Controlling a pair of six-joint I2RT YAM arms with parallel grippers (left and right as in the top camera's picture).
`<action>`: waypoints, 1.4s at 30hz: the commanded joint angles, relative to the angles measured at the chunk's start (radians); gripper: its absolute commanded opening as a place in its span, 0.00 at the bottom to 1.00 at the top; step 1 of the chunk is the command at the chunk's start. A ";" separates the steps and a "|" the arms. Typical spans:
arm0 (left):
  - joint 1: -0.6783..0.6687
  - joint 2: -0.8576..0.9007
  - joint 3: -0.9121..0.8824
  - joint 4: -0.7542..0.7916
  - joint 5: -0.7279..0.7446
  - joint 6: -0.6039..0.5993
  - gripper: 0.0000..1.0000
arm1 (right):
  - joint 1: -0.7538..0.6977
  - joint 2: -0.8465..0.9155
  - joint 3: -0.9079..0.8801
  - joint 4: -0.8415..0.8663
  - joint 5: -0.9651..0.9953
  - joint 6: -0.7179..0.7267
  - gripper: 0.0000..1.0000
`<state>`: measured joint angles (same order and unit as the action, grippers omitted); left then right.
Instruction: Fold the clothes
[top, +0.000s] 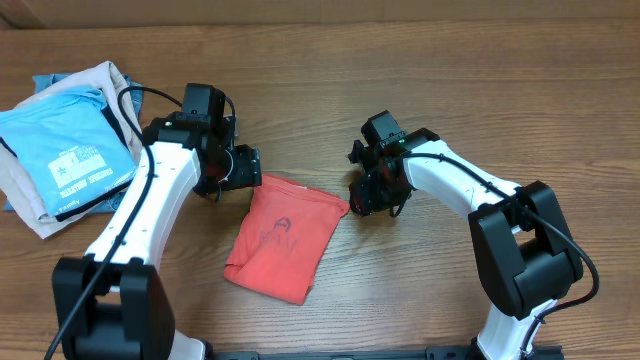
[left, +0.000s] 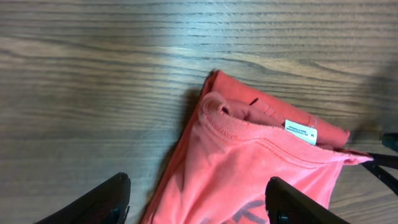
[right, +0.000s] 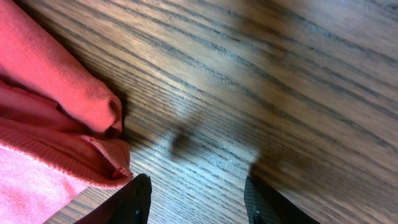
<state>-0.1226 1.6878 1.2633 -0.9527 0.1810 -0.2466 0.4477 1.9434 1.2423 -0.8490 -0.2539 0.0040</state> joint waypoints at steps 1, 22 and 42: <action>-0.003 0.065 -0.004 0.012 0.082 0.097 0.72 | 0.001 0.000 0.015 0.003 0.011 0.000 0.53; -0.013 0.406 -0.004 0.130 0.326 0.338 0.66 | 0.001 0.000 0.015 -0.001 0.011 0.000 0.53; 0.117 0.213 0.258 -0.111 0.104 0.355 0.04 | -0.143 -0.178 0.256 -0.241 0.198 0.027 0.51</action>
<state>-0.0589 2.0201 1.4136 -1.0401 0.4122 0.1081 0.3389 1.8503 1.4281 -1.0737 -0.1005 0.0261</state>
